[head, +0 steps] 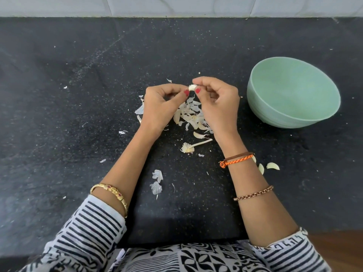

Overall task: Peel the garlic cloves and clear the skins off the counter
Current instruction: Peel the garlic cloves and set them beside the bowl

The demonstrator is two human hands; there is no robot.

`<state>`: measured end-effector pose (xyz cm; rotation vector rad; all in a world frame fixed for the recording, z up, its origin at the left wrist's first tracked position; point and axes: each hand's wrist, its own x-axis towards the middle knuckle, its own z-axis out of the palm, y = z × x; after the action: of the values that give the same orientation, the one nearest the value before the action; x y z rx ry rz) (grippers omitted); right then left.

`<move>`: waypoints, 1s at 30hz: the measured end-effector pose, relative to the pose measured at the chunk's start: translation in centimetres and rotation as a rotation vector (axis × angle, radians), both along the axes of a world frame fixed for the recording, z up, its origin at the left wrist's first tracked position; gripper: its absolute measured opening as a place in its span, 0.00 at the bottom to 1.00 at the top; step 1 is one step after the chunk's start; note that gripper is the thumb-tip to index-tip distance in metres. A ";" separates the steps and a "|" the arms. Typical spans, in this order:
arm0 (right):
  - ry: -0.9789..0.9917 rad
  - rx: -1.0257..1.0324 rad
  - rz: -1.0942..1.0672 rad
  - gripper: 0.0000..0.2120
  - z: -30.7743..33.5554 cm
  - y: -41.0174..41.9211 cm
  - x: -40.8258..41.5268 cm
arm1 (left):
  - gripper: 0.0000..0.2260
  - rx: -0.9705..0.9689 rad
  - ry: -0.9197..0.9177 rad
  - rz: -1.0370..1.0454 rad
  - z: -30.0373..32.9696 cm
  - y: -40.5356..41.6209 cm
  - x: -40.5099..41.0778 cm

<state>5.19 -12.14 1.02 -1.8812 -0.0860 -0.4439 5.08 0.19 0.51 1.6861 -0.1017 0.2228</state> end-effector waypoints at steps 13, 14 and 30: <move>-0.273 -0.225 -0.060 0.05 -0.5 -0.1 0.0 | 0.09 -0.122 0.184 -0.006 1.2 -0.2 -0.3; -0.295 -0.226 -0.060 0.05 -0.6 -0.1 0.0 | 0.10 -0.129 0.192 -0.001 1.2 -0.2 -0.3; -0.036 0.111 0.032 0.07 0.4 -0.1 -0.1 | 0.08 -0.219 0.073 0.015 1.1 -0.3 -0.5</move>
<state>5.12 -12.23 1.38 -1.7607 -0.1132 -0.4524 4.57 -0.11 1.65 1.4754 -0.0091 0.1766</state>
